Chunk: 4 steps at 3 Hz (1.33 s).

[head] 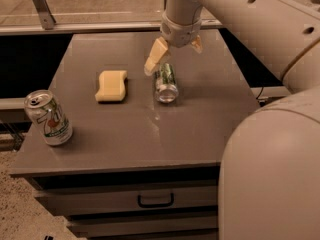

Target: Place green can upright

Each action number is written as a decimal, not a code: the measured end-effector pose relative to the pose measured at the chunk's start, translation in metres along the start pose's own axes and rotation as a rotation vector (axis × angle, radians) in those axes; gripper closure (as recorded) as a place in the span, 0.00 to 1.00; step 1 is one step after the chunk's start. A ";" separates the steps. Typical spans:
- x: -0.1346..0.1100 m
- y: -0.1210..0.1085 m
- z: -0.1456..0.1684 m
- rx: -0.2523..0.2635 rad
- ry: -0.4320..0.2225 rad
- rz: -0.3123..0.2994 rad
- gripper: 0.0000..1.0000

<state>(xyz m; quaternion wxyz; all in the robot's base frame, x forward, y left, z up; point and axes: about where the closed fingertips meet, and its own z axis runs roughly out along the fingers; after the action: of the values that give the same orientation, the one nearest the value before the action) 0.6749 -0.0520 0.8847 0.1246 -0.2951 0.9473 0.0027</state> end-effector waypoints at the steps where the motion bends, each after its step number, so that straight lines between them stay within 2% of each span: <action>1: 0.004 0.015 0.005 0.075 0.065 0.114 0.00; 2: 0.008 0.023 0.016 0.130 0.125 0.240 0.00; 3: 0.010 0.028 0.028 0.118 0.158 0.333 0.00; 4: 0.010 0.028 0.028 0.117 0.157 0.332 0.00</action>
Offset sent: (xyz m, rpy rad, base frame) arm -0.0289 0.0209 -0.0301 -0.1791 0.0970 -0.4519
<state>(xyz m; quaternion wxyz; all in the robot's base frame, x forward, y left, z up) 0.6581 -0.0319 0.8534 0.0650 -0.1261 0.9884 -0.0550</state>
